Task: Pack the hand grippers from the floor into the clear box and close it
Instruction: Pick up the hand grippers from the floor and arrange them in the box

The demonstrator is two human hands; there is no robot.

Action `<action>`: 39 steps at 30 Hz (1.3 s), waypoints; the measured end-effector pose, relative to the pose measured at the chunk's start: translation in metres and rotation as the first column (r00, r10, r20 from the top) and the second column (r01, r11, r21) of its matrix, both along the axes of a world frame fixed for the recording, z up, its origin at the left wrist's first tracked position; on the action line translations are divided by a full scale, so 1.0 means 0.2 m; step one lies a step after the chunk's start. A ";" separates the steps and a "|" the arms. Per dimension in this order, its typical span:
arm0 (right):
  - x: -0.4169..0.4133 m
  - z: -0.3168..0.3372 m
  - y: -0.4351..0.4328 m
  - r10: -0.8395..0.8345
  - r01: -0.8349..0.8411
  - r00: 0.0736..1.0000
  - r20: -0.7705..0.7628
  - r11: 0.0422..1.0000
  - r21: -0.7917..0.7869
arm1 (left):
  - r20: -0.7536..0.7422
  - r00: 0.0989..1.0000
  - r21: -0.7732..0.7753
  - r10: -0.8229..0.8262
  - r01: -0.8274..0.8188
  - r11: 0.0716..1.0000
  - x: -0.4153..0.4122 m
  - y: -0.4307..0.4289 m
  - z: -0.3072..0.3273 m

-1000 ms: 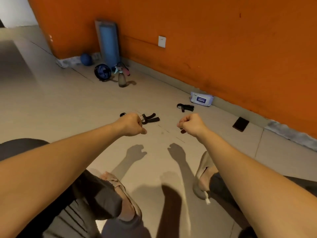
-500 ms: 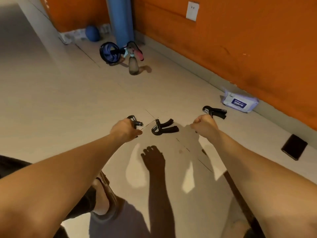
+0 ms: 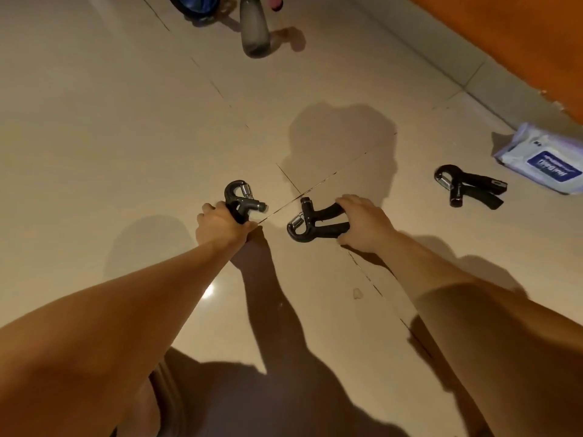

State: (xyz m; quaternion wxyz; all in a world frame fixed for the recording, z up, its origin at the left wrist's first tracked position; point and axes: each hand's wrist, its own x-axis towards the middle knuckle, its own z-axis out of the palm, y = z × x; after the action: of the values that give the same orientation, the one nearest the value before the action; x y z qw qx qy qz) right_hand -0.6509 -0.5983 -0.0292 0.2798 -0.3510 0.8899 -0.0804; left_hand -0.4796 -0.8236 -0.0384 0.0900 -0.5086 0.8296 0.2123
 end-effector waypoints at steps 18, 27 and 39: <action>0.19 -0.09 0.06 -0.342 0.342 0.937 -0.065 0.940 -0.011 | -0.374 0.812 0.560 0.449 -0.188 0.807 -0.19 0.52 -0.03; -0.14 -0.08 0.46 -0.383 0.362 0.914 -0.138 0.920 -0.152 | -0.354 0.878 0.372 0.322 -0.184 0.910 -0.32 0.78 -0.09; -0.84 -0.11 0.86 -0.296 0.334 0.911 -0.287 0.938 0.092 | -0.074 0.996 0.027 0.058 -0.056 0.998 -0.42 0.93 -0.10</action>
State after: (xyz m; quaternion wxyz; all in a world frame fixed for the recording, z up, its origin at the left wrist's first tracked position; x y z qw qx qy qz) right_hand -0.8191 -0.4261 -0.0504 0.1638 -0.1897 0.9680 -0.0139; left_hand -0.5638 -0.6368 -0.0587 0.0592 -0.5226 0.8148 0.2438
